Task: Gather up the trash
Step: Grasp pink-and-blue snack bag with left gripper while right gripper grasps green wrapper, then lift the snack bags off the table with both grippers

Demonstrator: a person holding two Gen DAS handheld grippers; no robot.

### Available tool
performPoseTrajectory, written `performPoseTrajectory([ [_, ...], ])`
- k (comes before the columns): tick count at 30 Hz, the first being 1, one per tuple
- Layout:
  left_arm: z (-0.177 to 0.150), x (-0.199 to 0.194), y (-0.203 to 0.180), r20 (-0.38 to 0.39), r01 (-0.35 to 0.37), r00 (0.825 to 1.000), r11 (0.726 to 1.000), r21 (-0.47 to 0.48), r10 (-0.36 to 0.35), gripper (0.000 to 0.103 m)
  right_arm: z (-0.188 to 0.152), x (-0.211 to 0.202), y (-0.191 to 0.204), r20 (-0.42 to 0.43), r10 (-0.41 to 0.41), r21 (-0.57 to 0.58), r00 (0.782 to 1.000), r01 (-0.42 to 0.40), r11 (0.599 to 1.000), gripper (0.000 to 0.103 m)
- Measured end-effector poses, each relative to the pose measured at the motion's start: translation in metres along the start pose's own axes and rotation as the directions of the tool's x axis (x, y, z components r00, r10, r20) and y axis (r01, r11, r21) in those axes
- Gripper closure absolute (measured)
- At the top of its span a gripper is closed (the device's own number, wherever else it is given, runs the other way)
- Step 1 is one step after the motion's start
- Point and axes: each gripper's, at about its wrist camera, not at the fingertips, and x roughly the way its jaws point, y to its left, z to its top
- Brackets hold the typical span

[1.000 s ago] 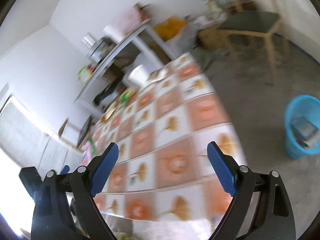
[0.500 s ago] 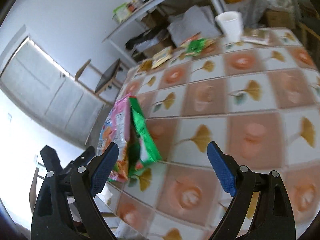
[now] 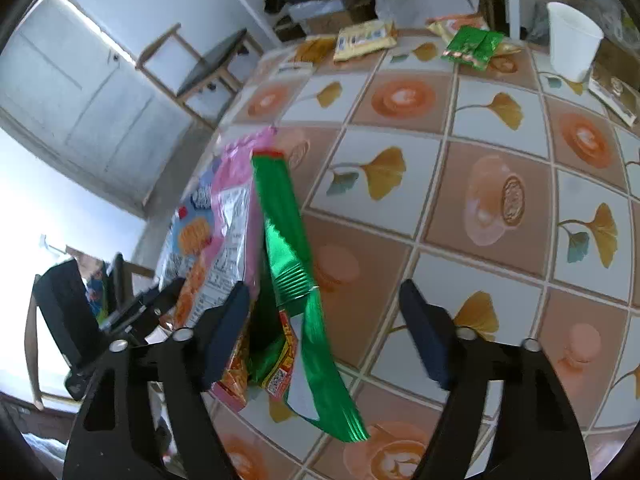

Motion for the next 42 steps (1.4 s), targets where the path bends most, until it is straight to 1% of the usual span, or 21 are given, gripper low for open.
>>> performPoseTrajectory([
  [1,-0.001,0.001,-0.001,-0.001,0.0,1.0,1.0,-0.001,0.0,0.068,-0.002,0.004,0.0,-0.022,-0.005,0.002,1.0,0.005,1.0,0.051],
  [2,-0.002,0.002,-0.003,-0.002,0.002,1.0,1.0,0.001,-0.002,0.069,-0.004,0.006,-0.002,-0.036,-0.008,0.008,0.999,0.008,1.0,0.056],
  [4,-0.002,0.003,-0.007,-0.007,0.01,1.0,1.0,0.014,-0.01,0.07,-0.008,0.008,-0.004,-0.06,-0.006,0.023,0.998,0.008,1.0,0.075],
  [7,-0.006,0.006,-0.02,-0.016,0.02,1.0,0.999,0.049,-0.019,0.07,-0.019,0.002,-0.011,-0.066,0.013,0.067,0.998,-0.009,0.998,0.085],
  [12,-0.017,0.011,-0.044,-0.033,0.044,0.999,0.993,0.11,-0.041,0.072,-0.044,-0.021,-0.024,-0.035,-0.007,0.132,0.999,0.012,0.991,0.088],
  [17,-0.028,0.014,-0.065,-0.037,0.054,0.998,0.983,0.175,-0.049,0.075,-0.066,-0.038,-0.028,-0.016,-0.063,0.14,0.998,0.065,0.988,0.087],
  [19,-0.029,0.013,-0.069,-0.032,0.056,0.998,0.98,0.19,-0.05,0.076,-0.071,-0.042,-0.03,-0.007,-0.094,0.139,0.996,0.094,0.986,0.087],
  [21,-0.029,0.011,-0.07,-0.023,0.057,0.998,0.98,0.193,-0.054,0.08,-0.073,-0.042,-0.034,-0.003,-0.088,0.155,0.996,0.087,0.984,0.087],
  [24,-0.027,0.004,-0.067,-0.002,0.077,0.997,0.981,0.18,-0.078,0.086,-0.074,-0.041,-0.039,0.006,-0.078,0.178,0.997,0.075,0.981,0.088],
  [28,-0.022,-0.004,-0.06,0.027,0.097,0.994,0.984,0.15,-0.102,0.089,-0.075,-0.041,-0.04,0.017,-0.073,0.185,0.997,0.069,0.98,0.093],
  [33,-0.015,-0.017,-0.05,0.082,0.147,0.985,0.985,0.091,-0.155,0.094,-0.077,-0.046,-0.045,0.03,-0.081,0.213,0.996,0.073,0.974,0.094],
  [38,-0.011,-0.021,-0.041,0.11,0.135,0.984,0.989,0.057,-0.141,0.094,-0.078,-0.049,-0.051,0.046,-0.088,0.236,0.995,0.075,0.969,0.097],
  [42,-0.009,-0.023,-0.034,0.121,0.165,0.979,0.986,0.017,-0.165,0.095,-0.078,-0.051,-0.055,0.059,-0.088,0.254,0.994,0.071,0.965,0.099],
])
